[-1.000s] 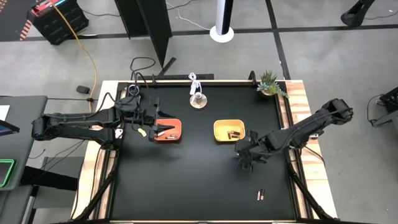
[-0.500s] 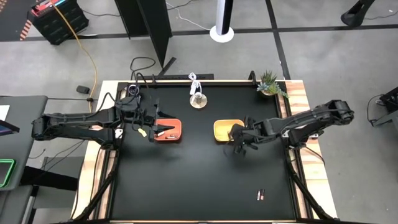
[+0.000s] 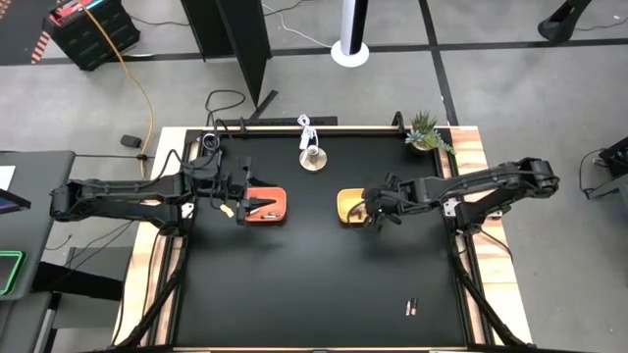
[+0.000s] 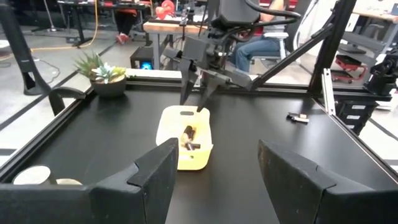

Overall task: Sort batteries
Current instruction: Put the black battery into the yellow bin

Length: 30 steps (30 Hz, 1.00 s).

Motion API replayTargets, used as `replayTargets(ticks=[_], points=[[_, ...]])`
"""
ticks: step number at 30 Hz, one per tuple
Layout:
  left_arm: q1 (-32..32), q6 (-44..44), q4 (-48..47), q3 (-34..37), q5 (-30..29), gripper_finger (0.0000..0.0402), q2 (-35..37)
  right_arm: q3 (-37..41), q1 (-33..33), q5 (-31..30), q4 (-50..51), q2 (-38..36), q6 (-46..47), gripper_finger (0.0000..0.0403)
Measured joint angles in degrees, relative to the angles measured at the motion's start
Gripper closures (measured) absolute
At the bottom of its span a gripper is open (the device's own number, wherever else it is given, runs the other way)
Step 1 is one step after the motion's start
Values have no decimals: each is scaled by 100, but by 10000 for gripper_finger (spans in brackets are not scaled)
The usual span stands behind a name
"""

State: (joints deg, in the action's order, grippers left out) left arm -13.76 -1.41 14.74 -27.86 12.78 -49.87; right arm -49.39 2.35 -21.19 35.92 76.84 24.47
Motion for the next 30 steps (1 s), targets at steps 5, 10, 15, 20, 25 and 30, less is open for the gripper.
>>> replayTargets(ticks=[5, 10, 15, 20, 25, 30], points=[[0, 16, -28, 0, 0, 184, 0, 0, 172, 0, -30, 0, -11, 201], [0, 16, -28, 0, 0, 184, 0, -2, 548, 54, 134, -2, 96, 206], [0, 16, -28, 0, 0, 184, 0, -4, 1133, 527, 395, -3, 662, 207], [0, -16, 10, 0, -7, 184, 0, -4, 1887, 930, 587, -4, 1642, 208], [29, 50, 520, 0, 17, 184, -201, -4, 2710, 939, 860, -4, 3078, 210], [248, 120, 1580, 0, 405, 184, -947, -4, 3507, 937, 906, -2, 4625, 210]])
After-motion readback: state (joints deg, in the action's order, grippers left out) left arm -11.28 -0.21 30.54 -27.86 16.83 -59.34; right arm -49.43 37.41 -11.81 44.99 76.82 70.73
